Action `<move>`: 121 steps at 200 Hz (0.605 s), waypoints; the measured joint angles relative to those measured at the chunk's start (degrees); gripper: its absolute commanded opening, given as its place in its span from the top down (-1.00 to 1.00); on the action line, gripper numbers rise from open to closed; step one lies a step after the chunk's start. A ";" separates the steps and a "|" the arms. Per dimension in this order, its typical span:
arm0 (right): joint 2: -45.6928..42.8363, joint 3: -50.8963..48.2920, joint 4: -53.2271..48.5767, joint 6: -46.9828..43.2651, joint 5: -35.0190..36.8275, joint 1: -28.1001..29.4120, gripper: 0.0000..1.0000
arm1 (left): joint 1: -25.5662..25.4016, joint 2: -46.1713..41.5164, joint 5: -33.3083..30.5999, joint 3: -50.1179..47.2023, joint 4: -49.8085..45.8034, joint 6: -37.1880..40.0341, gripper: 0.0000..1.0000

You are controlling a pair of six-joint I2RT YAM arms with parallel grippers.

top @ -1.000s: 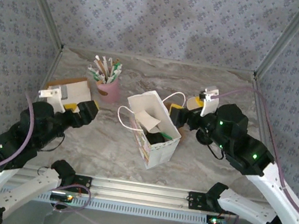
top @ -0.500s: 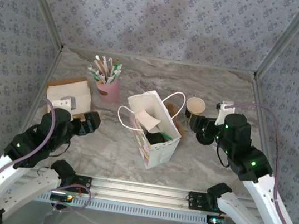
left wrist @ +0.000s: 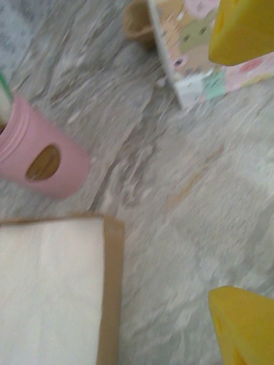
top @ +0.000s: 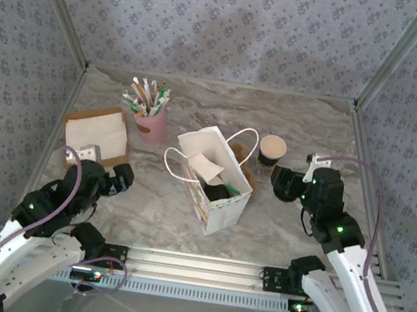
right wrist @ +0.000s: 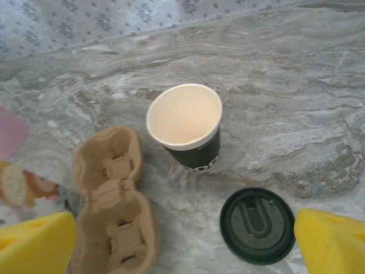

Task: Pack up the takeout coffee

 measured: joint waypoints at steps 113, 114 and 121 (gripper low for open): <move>25.51 -19.37 46.47 -6.62 14.60 -12.39 -1.00 | 29.97 -0.42 -9.25 -26.25 31.26 23.21 -0.99; 25.90 -19.37 46.84 -6.67 14.60 -12.46 -1.00 | 30.23 -0.42 -9.16 -26.40 31.56 23.47 -1.00; 29.00 -19.37 49.70 -6.99 14.84 -13.07 -1.00 | 32.44 -0.59 -7.06 -27.89 34.80 25.33 -1.00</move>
